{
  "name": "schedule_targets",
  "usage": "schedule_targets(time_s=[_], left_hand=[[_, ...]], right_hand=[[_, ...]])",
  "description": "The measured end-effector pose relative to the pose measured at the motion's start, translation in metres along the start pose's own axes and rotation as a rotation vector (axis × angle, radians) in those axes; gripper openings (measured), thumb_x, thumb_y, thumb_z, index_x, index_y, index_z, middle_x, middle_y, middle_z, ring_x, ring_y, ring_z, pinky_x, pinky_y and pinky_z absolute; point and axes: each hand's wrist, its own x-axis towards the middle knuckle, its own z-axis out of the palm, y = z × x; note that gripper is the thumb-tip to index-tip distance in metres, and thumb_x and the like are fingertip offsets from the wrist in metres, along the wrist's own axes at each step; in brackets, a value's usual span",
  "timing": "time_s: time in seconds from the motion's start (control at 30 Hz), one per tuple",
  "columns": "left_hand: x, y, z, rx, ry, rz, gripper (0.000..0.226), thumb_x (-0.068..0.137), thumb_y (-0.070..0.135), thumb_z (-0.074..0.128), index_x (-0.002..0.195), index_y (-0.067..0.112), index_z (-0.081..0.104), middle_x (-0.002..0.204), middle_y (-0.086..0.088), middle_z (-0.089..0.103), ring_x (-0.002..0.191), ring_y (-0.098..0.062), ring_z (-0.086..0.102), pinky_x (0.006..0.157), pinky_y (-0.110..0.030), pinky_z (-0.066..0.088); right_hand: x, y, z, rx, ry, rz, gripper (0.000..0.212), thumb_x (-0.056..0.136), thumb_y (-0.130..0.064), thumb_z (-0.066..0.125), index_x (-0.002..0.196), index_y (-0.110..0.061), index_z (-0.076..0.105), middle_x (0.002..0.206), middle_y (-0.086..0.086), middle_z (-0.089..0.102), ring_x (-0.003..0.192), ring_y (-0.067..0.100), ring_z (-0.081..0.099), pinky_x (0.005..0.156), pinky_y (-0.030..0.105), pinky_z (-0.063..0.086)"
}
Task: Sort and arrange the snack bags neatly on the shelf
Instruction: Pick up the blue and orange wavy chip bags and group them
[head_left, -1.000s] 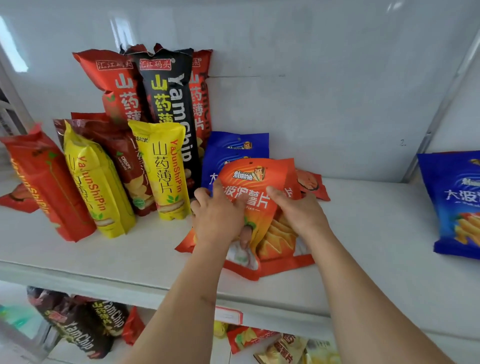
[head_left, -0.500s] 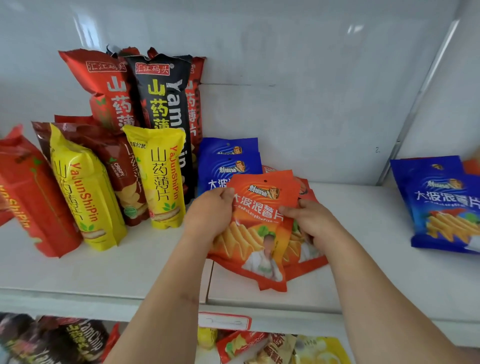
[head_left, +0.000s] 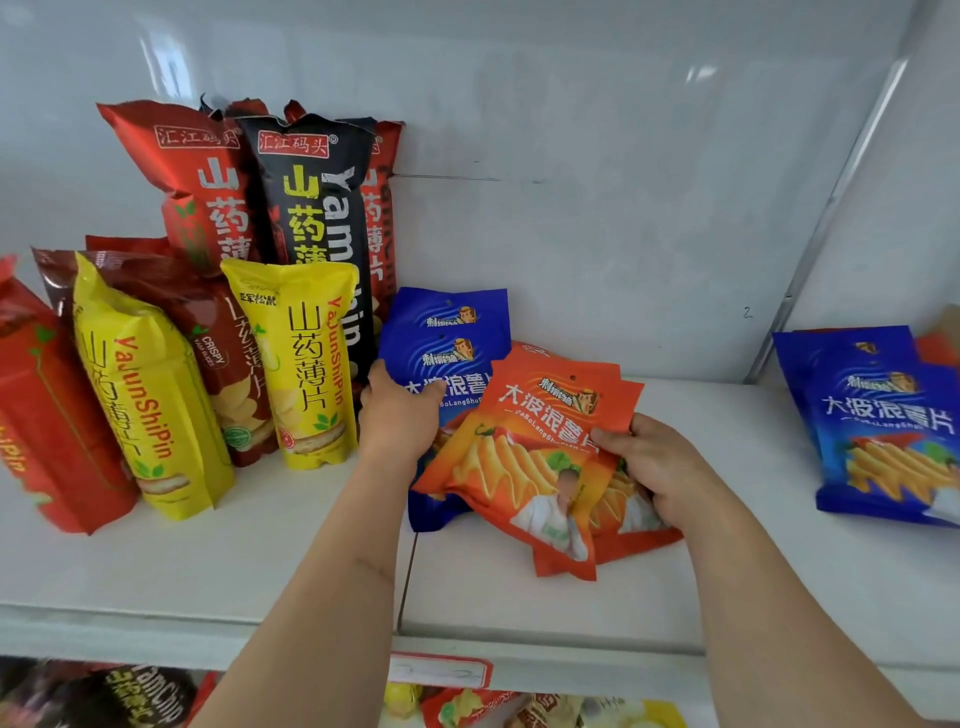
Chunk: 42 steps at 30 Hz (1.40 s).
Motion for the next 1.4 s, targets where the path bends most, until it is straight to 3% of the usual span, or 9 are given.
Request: schedule_targets(time_s=[0.1, 0.33, 0.6, 0.87, 1.0, 1.1, 1.23, 1.3, 1.4], left_hand=[[0.005, 0.003, 0.002, -0.189, -0.003, -0.078, 0.079, 0.088, 0.026, 0.077, 0.151, 0.014, 0.031, 0.128, -0.002, 0.057, 0.111, -0.026, 0.064, 0.081, -0.038, 0.056], [0.012, 0.004, -0.004, -0.512, -0.194, -0.353, 0.022, 0.087, 0.021, 0.076, 0.101, 0.011, 0.063, 0.095, -0.01, 0.075, 0.082, -0.026, 0.073, 0.075, -0.039, 0.06], [0.007, 0.006, 0.002, -0.559, -0.225, -0.287, 0.017, 0.092, 0.016, 0.072, 0.104, 0.013, 0.06, 0.092, -0.007, 0.072, 0.078, -0.022, 0.07, 0.064, -0.035, 0.056], [-0.008, 0.019, 0.027, -0.544, -0.231, -0.149, 0.029, 0.091, 0.018, 0.073, 0.117, 0.015, 0.06, 0.105, -0.007, 0.075, 0.09, -0.027, 0.074, 0.08, -0.045, 0.061], [-0.022, 0.036, 0.06, -0.557, -0.262, -0.123, 0.026, 0.09, 0.021, 0.075, 0.113, 0.018, 0.061, 0.105, -0.007, 0.075, 0.09, -0.026, 0.075, 0.084, -0.047, 0.061], [-0.035, 0.053, 0.093, -0.574, -0.308, -0.104, 0.026, 0.093, 0.019, 0.072, 0.115, 0.016, 0.06, 0.107, -0.007, 0.074, 0.093, -0.026, 0.074, 0.085, -0.046, 0.061], [-0.055, 0.079, 0.148, -0.565, -0.367, -0.113, 0.01, 0.098, 0.023, 0.064, 0.102, 0.016, 0.058, 0.1, -0.007, 0.073, 0.086, -0.024, 0.073, 0.079, -0.042, 0.061], [-0.065, 0.091, 0.179, -0.546, -0.397, -0.09, 0.006, 0.102, 0.023, 0.058, 0.1, 0.017, 0.059, 0.099, -0.006, 0.073, 0.082, -0.022, 0.071, 0.074, -0.037, 0.059], [-0.08, 0.105, 0.225, -0.516, -0.431, -0.048, 0.012, 0.103, 0.022, 0.054, 0.11, 0.015, 0.06, 0.099, -0.004, 0.072, 0.082, -0.02, 0.069, 0.073, -0.035, 0.057]], right_hand=[[0.004, 0.002, -0.001, -0.026, -0.005, -0.008, 0.025, 0.089, -0.016, 0.071, 0.114, -0.019, 0.068, 0.1, 0.003, 0.077, 0.093, 0.023, 0.073, 0.093, 0.046, 0.056], [0.008, 0.004, -0.004, -0.074, -0.051, -0.003, 0.024, 0.09, -0.019, 0.071, 0.113, -0.021, 0.066, 0.103, 0.003, 0.076, 0.092, 0.022, 0.074, 0.09, 0.044, 0.057], [-0.006, 0.0, -0.01, 0.023, -0.084, -0.01, 0.025, 0.093, -0.016, 0.066, 0.118, -0.019, 0.066, 0.103, 0.004, 0.077, 0.096, 0.023, 0.073, 0.091, 0.043, 0.057], [-0.032, -0.006, -0.056, 0.053, 0.016, -0.065, 0.019, 0.097, -0.015, 0.06, 0.115, -0.017, 0.066, 0.104, 0.003, 0.076, 0.091, 0.017, 0.074, 0.073, 0.029, 0.057], [-0.045, -0.001, -0.099, 0.018, 0.13, -0.072, 0.023, 0.093, -0.022, 0.066, 0.115, -0.02, 0.069, 0.104, 0.006, 0.076, 0.112, 0.042, 0.063, 0.096, 0.062, 0.049], [-0.054, 0.002, -0.139, 0.005, 0.196, -0.092, 0.021, 0.088, -0.031, 0.073, 0.109, -0.026, 0.071, 0.112, 0.014, 0.072, 0.119, 0.055, 0.051, 0.094, 0.078, 0.036], [-0.064, -0.001, -0.194, 0.021, 0.279, -0.114, 0.031, 0.085, -0.027, 0.075, 0.114, -0.019, 0.068, 0.107, 0.008, 0.075, 0.11, 0.041, 0.065, 0.097, 0.065, 0.047], [-0.066, 0.001, -0.225, 0.014, 0.318, -0.112, 0.031, 0.087, -0.027, 0.073, 0.115, -0.016, 0.066, 0.104, 0.009, 0.075, 0.095, 0.04, 0.069, 0.082, 0.056, 0.056], [-0.068, 0.0, -0.268, 0.031, 0.35, -0.13, 0.021, 0.089, -0.025, 0.071, 0.11, -0.02, 0.069, 0.1, 0.007, 0.072, 0.077, 0.026, 0.056, 0.057, 0.028, 0.04]])
